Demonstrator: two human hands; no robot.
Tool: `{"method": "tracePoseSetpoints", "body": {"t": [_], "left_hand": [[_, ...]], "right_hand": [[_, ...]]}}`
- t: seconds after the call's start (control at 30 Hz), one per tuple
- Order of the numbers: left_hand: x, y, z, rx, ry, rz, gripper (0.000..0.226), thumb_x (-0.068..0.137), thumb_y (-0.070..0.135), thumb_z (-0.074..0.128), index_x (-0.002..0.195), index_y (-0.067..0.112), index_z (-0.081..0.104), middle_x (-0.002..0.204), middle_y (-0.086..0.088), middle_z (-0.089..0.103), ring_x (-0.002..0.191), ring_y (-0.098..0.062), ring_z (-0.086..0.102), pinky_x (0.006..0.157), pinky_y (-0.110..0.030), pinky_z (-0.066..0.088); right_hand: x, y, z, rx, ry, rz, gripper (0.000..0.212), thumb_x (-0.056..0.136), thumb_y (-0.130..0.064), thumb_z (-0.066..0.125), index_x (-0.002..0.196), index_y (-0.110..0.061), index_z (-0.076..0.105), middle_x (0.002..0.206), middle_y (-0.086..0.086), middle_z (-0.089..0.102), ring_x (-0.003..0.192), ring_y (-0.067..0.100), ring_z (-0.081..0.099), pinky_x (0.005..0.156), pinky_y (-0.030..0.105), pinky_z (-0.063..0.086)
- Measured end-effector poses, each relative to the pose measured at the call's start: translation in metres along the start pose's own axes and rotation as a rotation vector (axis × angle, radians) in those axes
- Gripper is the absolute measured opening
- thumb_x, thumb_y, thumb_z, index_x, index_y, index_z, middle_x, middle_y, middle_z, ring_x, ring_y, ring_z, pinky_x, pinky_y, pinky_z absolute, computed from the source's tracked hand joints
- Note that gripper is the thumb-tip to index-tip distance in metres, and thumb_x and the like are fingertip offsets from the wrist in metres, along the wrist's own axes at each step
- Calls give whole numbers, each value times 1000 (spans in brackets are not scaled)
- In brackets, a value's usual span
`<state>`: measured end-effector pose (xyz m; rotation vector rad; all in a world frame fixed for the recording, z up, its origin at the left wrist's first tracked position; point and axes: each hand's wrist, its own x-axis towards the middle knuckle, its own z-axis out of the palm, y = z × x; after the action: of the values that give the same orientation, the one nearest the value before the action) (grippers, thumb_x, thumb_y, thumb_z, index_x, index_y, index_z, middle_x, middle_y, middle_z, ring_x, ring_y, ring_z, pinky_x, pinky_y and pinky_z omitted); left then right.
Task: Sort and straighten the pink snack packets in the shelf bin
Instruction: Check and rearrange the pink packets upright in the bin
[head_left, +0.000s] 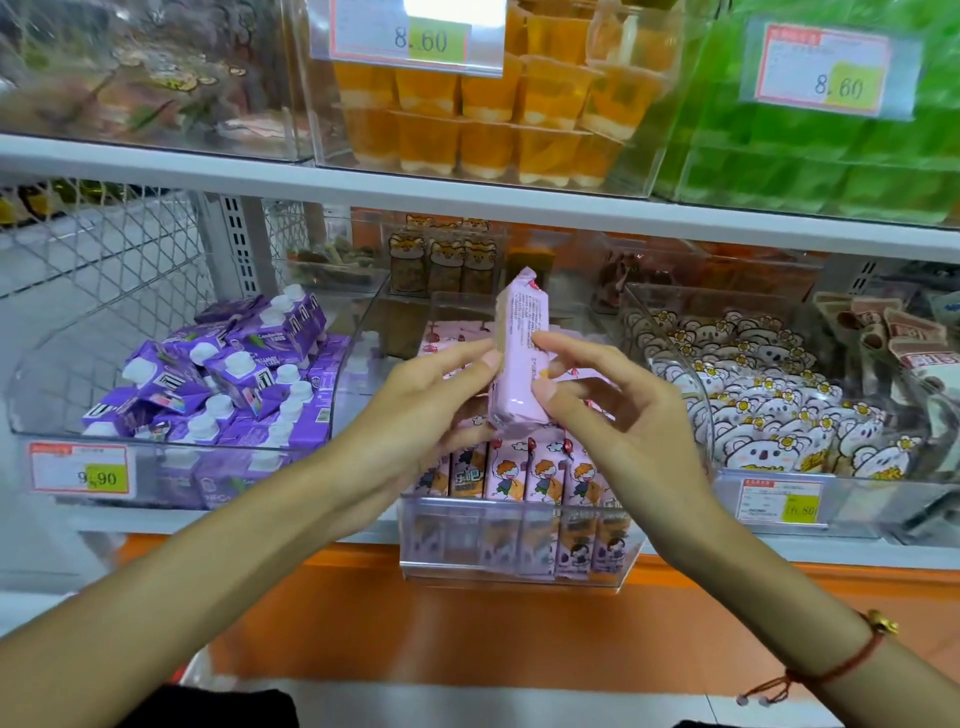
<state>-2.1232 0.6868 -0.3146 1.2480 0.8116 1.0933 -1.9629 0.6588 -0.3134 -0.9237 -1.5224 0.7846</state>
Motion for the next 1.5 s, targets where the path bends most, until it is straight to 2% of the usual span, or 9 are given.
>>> {"method": "tracePoseSetpoints", "body": {"t": [0.2,0.37,0.73,0.87,1.03,1.13,1.23,1.33,1.5], "left_hand": [[1,1,0,-95,-16,-91,29,96,23,51,122,19,63,108,-1,73,99,-15,70,81,-27,58],[-1,7,1,-86,78,-117,31,84,33,67,111,18,69,96,-1,76,82,-7,72,62,-19,56],[-3,6,0,32,180,-38,30,82,32,71,109,19,71,88,6,76,80,0,71,56,-11,51],[-5,6,2,1,168,5,44,79,24,74,119,14,61,100,2,75,87,-8,72,63,-15,55],[-1,8,-10,246,269,183,88,61,31,80,138,33,37,135,14,52,115,-2,58,89,-22,52],[0,8,-12,452,263,351,63,75,30,75,131,34,46,130,18,53,113,7,54,91,-12,44],[-1,5,-12,517,147,329,40,80,28,72,117,28,59,111,16,64,101,4,60,82,-12,48],[-1,3,-12,531,33,337,45,82,15,73,122,26,58,112,19,64,104,7,58,78,-9,50],[9,8,-26,611,129,463,28,83,23,70,106,37,62,91,15,69,90,4,64,72,-7,48]], "right_hand": [[0,-1,-1,11,8,11,25,87,-7,65,108,-21,68,85,-9,59,70,3,60,69,17,53],[0,2,-2,-6,-15,100,34,82,-36,61,113,-22,67,99,3,70,84,10,69,83,32,57],[-1,6,-3,16,-101,148,37,73,-42,66,108,-28,65,84,-2,71,77,7,69,77,19,55],[-3,8,3,-145,-43,59,48,68,-39,77,112,-30,61,102,3,62,85,16,65,72,23,55],[2,12,-5,-140,-25,45,27,84,-17,70,110,-23,65,98,1,69,80,7,66,73,19,53],[5,16,-8,-87,13,118,23,87,-27,64,109,-21,62,94,25,64,83,29,64,72,31,55],[11,20,-14,30,104,213,25,90,-34,57,107,-17,64,95,5,73,84,18,70,78,26,56],[17,24,-22,80,154,264,31,91,-38,55,104,-13,68,98,12,72,84,24,67,86,35,54],[27,27,-26,42,116,272,37,91,-43,53,116,-17,61,100,3,71,85,17,70,80,28,57]]}}
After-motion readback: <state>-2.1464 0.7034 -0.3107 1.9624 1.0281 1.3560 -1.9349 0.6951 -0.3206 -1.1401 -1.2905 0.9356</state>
